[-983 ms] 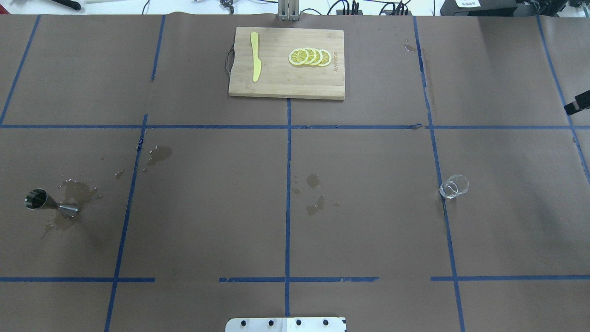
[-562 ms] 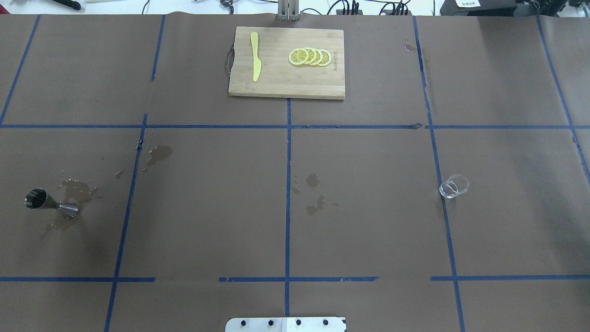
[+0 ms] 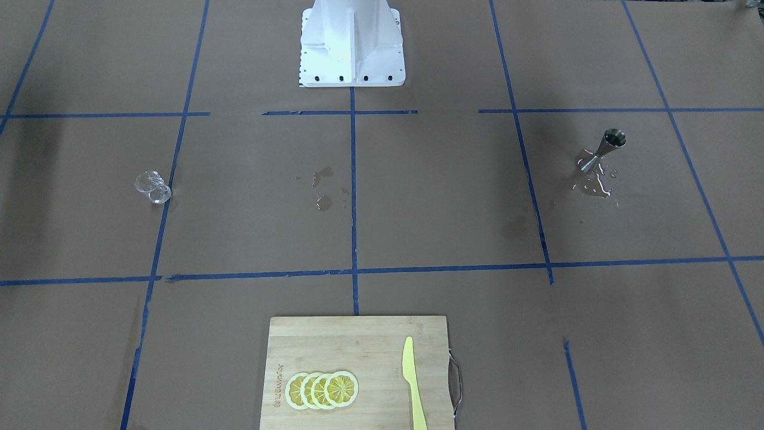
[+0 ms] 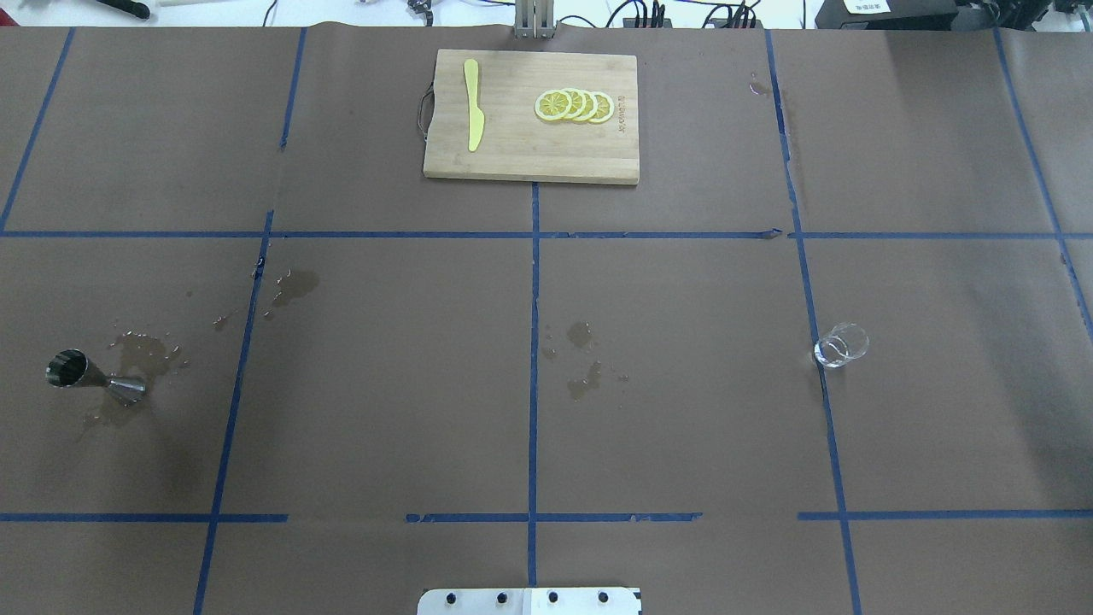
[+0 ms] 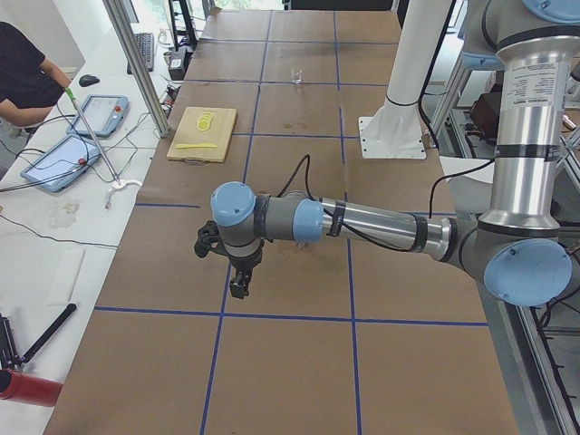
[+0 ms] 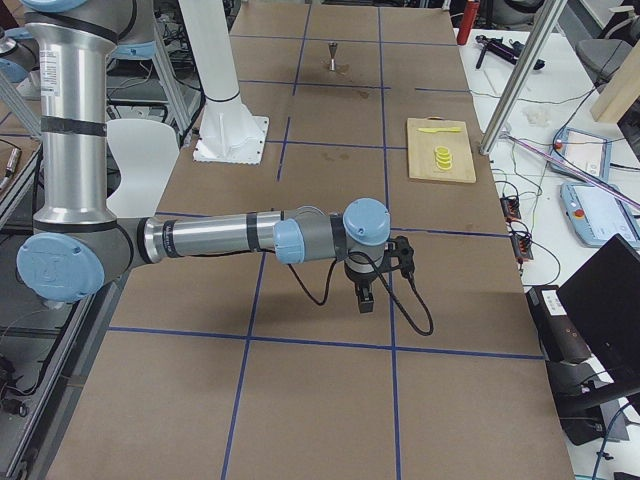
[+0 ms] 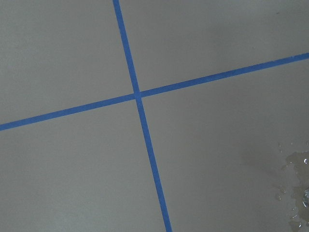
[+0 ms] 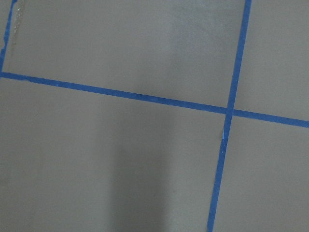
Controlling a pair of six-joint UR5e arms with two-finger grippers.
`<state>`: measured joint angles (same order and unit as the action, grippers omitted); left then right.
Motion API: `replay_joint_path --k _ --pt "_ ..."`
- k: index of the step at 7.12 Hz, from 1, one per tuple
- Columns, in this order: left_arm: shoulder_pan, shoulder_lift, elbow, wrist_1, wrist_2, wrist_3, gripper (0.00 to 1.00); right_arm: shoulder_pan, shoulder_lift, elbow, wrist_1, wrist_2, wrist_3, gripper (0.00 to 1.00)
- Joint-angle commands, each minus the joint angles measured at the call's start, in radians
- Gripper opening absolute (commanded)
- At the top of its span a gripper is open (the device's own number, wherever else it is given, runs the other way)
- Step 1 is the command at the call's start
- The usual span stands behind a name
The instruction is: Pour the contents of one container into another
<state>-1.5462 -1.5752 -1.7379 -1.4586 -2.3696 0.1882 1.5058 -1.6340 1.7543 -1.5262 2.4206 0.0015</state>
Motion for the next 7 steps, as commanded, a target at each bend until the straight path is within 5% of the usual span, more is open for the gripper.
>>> replay_joint_path --k 1,7 --pt "-0.002 0.000 -0.003 0.003 0.003 0.001 1.00 -0.001 -0.003 -0.005 0.003 -0.008 0.003 1.00" --pt "-0.003 0.023 -0.020 -0.003 0.004 -0.004 1.00 -0.006 0.003 -0.006 -0.003 -0.006 0.002 1.00"
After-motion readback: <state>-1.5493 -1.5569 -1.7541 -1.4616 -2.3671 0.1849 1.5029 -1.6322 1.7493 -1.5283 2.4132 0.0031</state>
